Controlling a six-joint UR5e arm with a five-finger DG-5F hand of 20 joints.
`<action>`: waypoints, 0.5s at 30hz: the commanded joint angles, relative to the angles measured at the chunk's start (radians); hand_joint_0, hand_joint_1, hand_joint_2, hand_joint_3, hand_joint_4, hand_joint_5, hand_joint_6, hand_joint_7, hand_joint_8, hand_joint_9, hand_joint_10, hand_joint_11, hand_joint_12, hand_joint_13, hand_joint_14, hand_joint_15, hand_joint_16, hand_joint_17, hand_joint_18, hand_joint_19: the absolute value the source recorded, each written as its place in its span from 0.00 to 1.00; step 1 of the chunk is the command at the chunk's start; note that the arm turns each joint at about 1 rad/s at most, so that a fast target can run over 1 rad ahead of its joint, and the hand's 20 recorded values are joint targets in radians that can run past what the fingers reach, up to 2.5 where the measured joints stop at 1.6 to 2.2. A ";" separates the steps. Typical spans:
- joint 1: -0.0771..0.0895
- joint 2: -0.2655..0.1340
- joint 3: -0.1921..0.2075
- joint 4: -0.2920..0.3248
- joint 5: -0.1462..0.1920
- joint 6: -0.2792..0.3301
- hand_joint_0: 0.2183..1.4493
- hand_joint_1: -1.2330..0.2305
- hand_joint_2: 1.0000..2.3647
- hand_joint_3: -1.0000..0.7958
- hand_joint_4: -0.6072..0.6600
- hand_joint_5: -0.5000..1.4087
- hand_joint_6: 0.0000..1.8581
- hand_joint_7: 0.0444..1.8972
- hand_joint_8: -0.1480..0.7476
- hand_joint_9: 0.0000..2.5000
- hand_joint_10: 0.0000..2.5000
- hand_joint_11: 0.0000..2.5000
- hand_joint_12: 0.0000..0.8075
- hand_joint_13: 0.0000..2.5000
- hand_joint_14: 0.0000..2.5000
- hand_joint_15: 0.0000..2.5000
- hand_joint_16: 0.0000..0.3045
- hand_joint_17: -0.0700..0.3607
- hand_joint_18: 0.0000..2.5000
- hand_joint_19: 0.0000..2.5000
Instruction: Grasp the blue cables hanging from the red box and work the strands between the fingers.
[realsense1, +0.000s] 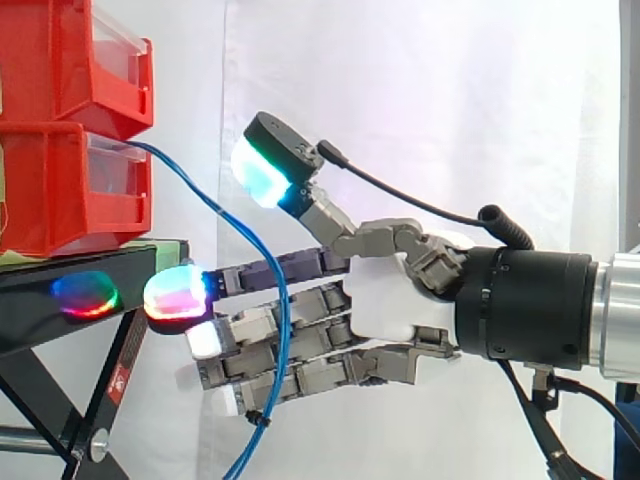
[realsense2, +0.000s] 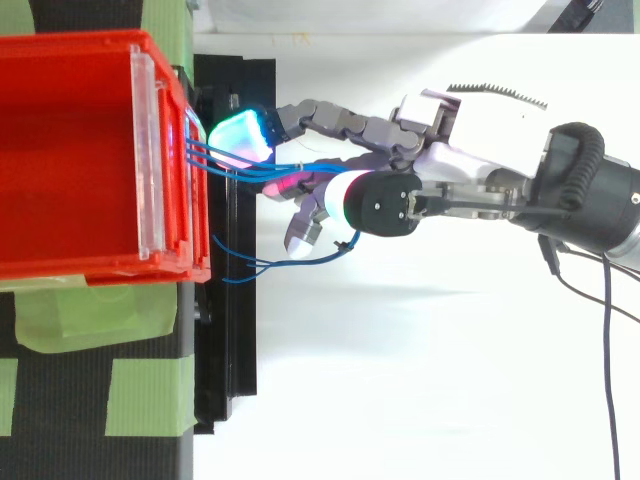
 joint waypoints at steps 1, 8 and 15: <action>-0.002 0.000 -0.001 0.000 -0.006 -0.001 0.40 0.56 0.00 0.00 0.71 0.24 0.00 0.35 0.69 0.39 0.01 0.33 0.56 0.24 0.00 0.17 0.21 0.50 0.23 0.10; -0.002 0.000 0.001 0.000 -0.006 -0.001 0.42 0.54 0.00 0.00 0.72 0.26 0.00 0.36 0.69 0.43 0.01 0.44 0.61 0.36 0.01 0.32 0.22 0.51 0.32 0.19; -0.002 0.000 -0.001 0.000 -0.010 0.001 0.42 0.53 0.00 0.00 0.72 0.27 0.00 0.36 0.67 0.46 0.01 0.51 0.65 0.45 0.00 0.52 0.23 0.52 0.37 0.25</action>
